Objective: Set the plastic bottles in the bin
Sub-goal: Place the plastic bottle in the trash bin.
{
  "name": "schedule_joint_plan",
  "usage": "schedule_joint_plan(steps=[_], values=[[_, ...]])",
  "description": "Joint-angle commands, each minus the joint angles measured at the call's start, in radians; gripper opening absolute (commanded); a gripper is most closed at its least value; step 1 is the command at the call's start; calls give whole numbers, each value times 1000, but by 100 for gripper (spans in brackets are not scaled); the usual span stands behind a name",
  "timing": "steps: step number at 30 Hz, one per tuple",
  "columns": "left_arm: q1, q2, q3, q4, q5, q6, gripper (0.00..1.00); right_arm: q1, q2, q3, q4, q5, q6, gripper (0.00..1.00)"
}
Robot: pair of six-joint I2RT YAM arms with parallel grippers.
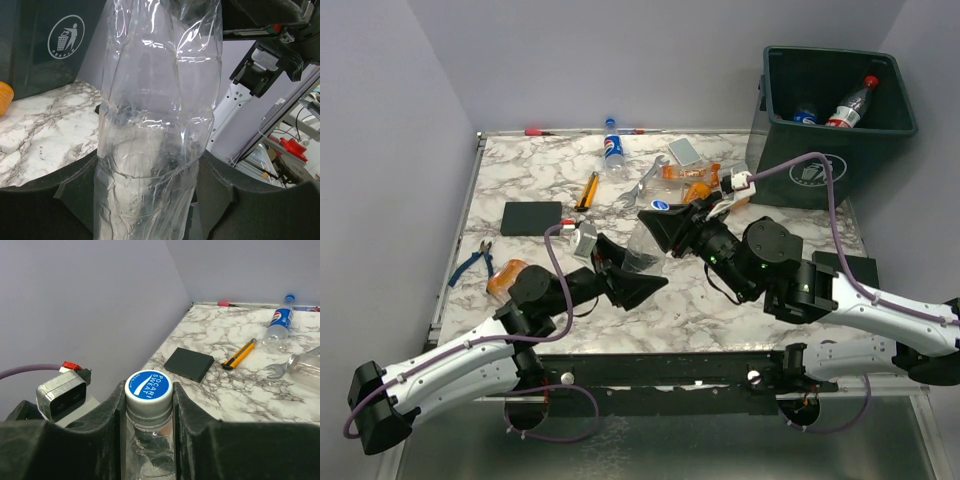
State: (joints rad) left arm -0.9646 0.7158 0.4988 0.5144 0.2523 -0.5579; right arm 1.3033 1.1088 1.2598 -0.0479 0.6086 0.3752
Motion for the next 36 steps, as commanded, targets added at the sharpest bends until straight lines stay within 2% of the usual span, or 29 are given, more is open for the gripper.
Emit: schedule_joint_plan(steps=[1,2,3,4,8,10,14,20,22,25,31,33,36], values=[[-6,-39,32,-19,-23,85,58,5,2,13,-32,-38,56,0],[-6,-46,35,-28,-25,106,70,5,-3,13,-32,-36,48,0],[-6,-56,36,-36,-33,121,90,5,-9,15,-32,-34,40,0],[-6,-72,38,-48,-48,133,98,6,-14,18,-32,-29,28,0],[-7,-127,56,-131,-165,208,99,6,-31,66,-67,6,-60,0],[-6,-152,92,-228,-239,287,99,6,-19,115,-114,24,-131,0],[-6,-201,166,-416,-492,443,99,5,34,256,-239,107,-281,0],[-6,-312,108,-433,-751,544,99,-26,133,423,-281,177,-480,0],[-6,-334,76,-431,-792,536,99,-110,172,486,-332,100,-443,0],[-6,-353,32,-429,-811,510,99,-311,223,565,-425,-77,-299,0],[-6,-384,-39,-429,-829,457,99,-566,281,672,-402,-191,-178,0],[-6,-403,-62,-433,-832,444,99,-708,295,702,-397,-236,-108,0],[-6,-443,-98,-462,-843,423,99,-990,291,690,-363,-404,78,0]])
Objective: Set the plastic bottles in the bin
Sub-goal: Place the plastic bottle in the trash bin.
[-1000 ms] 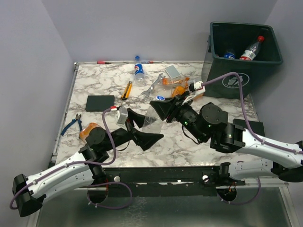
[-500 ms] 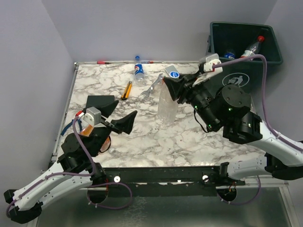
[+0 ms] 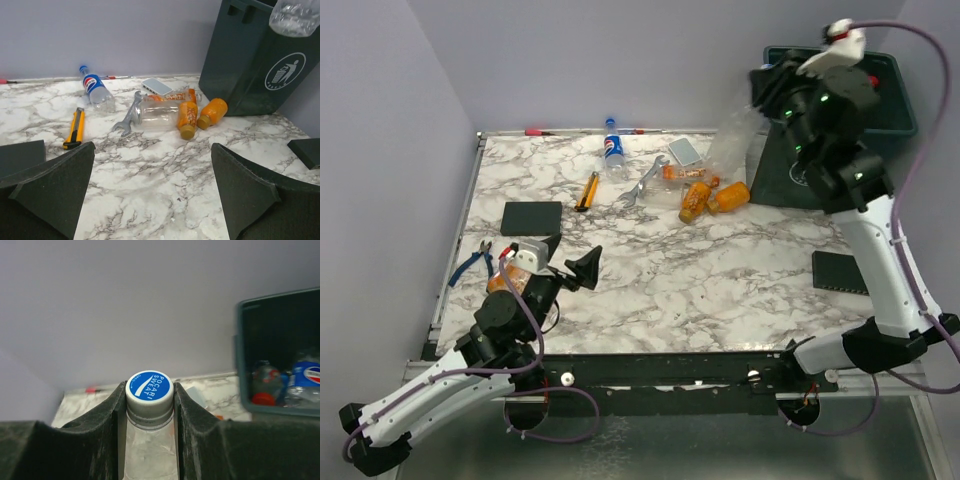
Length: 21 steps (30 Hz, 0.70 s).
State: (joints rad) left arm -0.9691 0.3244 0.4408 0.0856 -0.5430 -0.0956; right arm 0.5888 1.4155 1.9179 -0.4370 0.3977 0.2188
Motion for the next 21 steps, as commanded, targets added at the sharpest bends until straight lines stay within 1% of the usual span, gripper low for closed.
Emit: schedule_joint_plan(steps=[1,2,3,4,6,9,10,11,14,15,16,18,21], values=[[-2,-70,-50,-37,-58,-46,99,-353,-12,32,34,-233,291,0],[-2,-85,-57,-38,-68,-51,99,-423,-5,36,44,-248,331,0],[-2,-97,-58,-38,-78,-60,99,-468,4,47,56,-241,349,0],[-2,-105,-60,-38,-75,-62,99,-486,14,62,70,-205,340,0],[-2,-108,-59,-38,-66,-59,99,-489,32,76,141,-132,251,0],[-2,-96,-52,-42,-47,-59,99,-489,82,155,165,-14,158,0],[-2,-92,-49,-44,-39,-62,99,-489,82,149,198,19,128,0],[-2,-88,-47,-44,-29,-62,99,-490,68,108,259,41,101,0],[-2,-84,-45,-45,-19,-58,99,-492,-5,-83,580,80,15,0],[-2,-83,-45,-45,-21,-55,99,-494,-16,-117,664,87,-9,0],[-2,-83,-45,-46,-24,-51,99,-498,-9,-117,705,100,-32,0],[-2,-83,-45,-47,-30,-47,99,-502,29,-66,707,141,-75,0],[-2,-78,-45,-47,-30,-40,99,-507,74,-36,715,167,-121,0]])
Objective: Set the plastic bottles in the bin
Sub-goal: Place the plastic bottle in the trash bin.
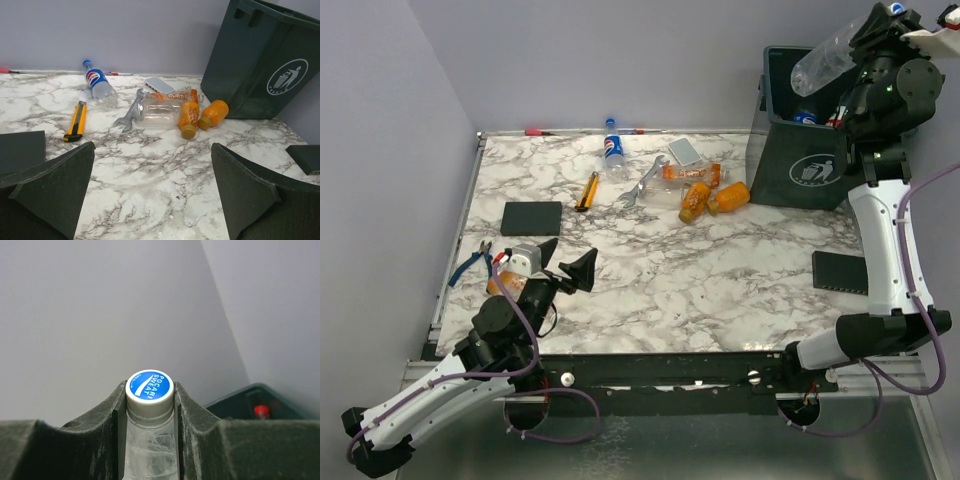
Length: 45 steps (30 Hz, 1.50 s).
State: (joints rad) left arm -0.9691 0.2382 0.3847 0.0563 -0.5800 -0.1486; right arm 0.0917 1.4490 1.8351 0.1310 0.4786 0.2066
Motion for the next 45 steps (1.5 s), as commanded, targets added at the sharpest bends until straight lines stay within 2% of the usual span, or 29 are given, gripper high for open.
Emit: schedule_joint_plan(steps=[1,4,8,10,17,18,20,21,23,27,34,37,40,42,45], values=[[-2,13,12,-18,8,16,99,-10,57,59,139,92,-122,0],[-3,23,19,-24,8,21,99,-33,107,85,97,134,-141,0],[-2,17,23,-43,2,21,99,-131,151,57,-40,127,10,0],[-2,11,22,-46,-5,21,99,-149,181,42,-88,136,34,0],[-2,15,23,-55,3,29,99,-162,250,-13,-96,85,33,1],[-2,19,24,-55,3,30,99,-164,259,-7,-108,44,42,12],[-2,28,26,-55,6,35,99,-165,270,14,-144,-31,57,54],[-2,33,28,-55,6,38,99,-165,273,26,-172,-63,73,68],[-2,41,29,-55,8,40,99,-165,274,57,-203,-104,110,77],[-2,46,28,-55,14,41,99,-164,259,105,-215,-146,158,81],[-2,59,29,-55,14,43,99,-165,197,193,-223,-250,267,82],[-2,59,31,-55,14,45,99,-165,165,192,-253,-252,296,82],[-2,52,30,-55,11,43,99,-155,109,148,-256,-351,338,81],[-2,50,28,-55,3,42,99,-105,54,88,-227,-413,345,81],[-2,53,28,-55,-29,40,99,42,-38,8,-227,-465,300,81]])
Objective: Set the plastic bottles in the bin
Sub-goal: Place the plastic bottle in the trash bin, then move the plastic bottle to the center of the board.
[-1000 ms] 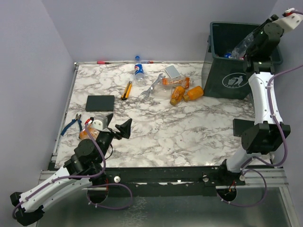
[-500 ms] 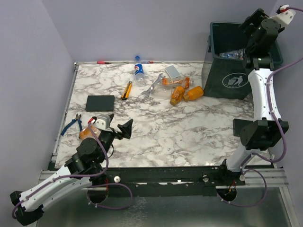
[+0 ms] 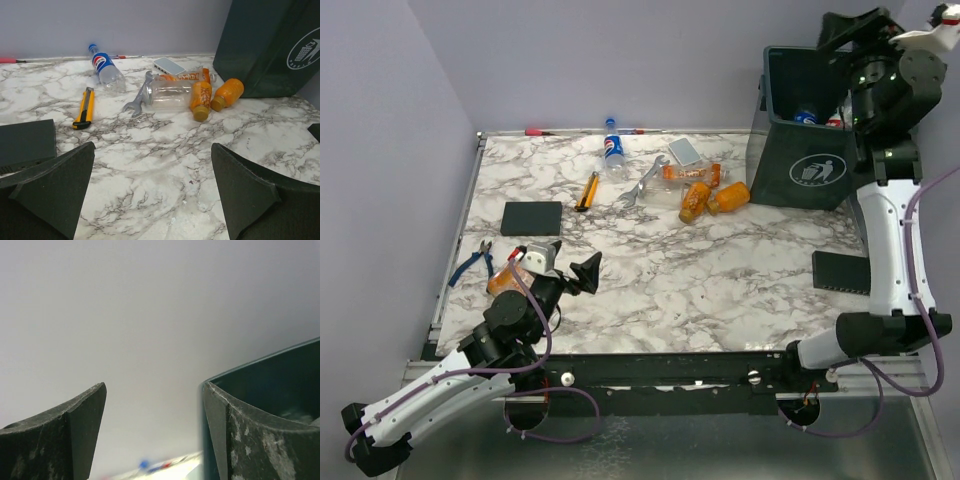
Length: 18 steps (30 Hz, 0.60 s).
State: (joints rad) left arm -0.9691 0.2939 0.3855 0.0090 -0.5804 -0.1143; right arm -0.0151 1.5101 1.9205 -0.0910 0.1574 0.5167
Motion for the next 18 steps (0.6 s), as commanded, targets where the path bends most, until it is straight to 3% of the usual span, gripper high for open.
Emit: schedule_joint_plan(steps=[1,5,10,16,18], values=[[-2,-2,26,-7,-47,5,99,208,-132,-117,-2,-150,-34,81],[-2,-2,26,-7,-137,-3,99,437,-258,-351,29,-151,-82,81],[-2,-4,31,-35,-232,-28,99,602,-362,-701,34,-169,-39,82],[-2,-13,40,-60,-383,-69,99,633,-446,-964,-4,-107,109,86],[-2,6,48,-85,-434,-107,99,632,-510,-1099,94,-104,194,86]])
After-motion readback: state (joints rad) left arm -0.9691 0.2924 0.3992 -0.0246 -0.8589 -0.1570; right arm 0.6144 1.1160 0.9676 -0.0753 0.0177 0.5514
